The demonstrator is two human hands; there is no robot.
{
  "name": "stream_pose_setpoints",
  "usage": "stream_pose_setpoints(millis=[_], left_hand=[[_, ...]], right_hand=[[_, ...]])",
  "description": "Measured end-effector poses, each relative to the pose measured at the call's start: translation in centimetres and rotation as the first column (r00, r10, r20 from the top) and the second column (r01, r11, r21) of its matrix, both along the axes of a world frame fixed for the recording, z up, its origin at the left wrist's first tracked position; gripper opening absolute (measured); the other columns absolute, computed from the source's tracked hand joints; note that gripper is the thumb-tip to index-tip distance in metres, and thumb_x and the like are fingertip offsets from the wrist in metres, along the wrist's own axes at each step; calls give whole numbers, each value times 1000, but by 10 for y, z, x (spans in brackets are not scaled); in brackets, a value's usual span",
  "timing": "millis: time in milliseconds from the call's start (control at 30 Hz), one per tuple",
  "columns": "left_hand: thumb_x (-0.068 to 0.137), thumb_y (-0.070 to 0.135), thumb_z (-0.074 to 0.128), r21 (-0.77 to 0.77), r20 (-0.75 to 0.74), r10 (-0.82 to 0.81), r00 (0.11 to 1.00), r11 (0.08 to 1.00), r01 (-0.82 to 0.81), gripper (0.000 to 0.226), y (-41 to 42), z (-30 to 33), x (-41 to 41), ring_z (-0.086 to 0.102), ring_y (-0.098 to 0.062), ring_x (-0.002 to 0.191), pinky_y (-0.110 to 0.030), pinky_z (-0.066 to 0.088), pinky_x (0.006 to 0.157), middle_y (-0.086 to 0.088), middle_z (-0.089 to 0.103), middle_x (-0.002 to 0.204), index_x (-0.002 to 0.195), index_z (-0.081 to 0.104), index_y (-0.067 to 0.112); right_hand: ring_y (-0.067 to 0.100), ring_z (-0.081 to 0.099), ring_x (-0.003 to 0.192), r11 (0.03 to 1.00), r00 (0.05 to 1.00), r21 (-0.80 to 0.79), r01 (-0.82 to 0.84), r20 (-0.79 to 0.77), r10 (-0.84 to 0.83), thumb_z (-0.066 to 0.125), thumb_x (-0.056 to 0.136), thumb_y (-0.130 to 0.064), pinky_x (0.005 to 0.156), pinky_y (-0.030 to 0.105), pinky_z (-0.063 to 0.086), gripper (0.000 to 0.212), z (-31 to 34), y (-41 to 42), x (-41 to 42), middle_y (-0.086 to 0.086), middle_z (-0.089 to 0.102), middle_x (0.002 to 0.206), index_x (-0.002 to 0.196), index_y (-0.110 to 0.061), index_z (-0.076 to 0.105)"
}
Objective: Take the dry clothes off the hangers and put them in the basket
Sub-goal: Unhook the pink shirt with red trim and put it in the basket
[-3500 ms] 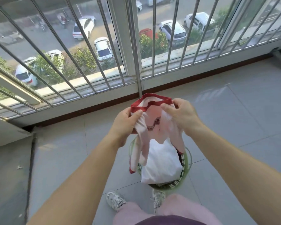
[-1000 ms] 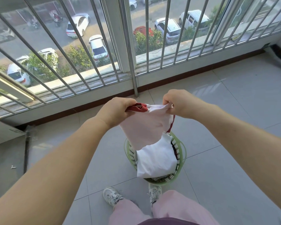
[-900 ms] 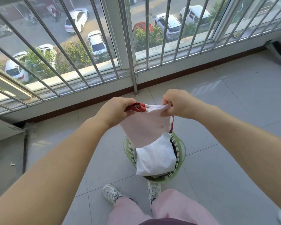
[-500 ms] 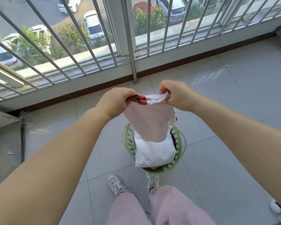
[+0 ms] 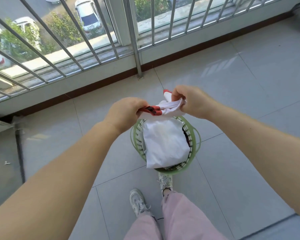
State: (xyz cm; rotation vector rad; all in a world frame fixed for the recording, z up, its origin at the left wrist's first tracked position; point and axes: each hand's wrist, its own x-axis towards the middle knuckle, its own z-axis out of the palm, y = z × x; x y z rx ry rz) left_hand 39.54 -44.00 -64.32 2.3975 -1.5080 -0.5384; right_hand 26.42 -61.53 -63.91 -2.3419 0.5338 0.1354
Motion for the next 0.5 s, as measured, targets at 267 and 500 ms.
stream_pose_setpoints(millis=[267, 500], left_hand=[[90, 7, 48, 230, -137, -38, 990, 971, 70, 26, 51, -94, -51, 57, -28, 86, -34, 43, 69, -7, 67, 95, 105, 66, 18], [92, 6, 45, 407, -314, -64, 947, 892, 195, 28, 90, -166, -93, 56, -29, 90, -32, 37, 69, -10, 66, 99, 110, 63, 17]], right_hand=[[7, 48, 74, 995, 975, 101, 1, -222, 22, 54, 79, 4, 66, 17, 38, 23, -94, 55, -58, -9, 53, 82, 91, -14, 61], [14, 45, 79, 964, 877, 263, -44, -452, 163, 51, 83, 2, 56, 14, 35, 23, -159, 96, -99, -4, 52, 87, 92, -17, 58]])
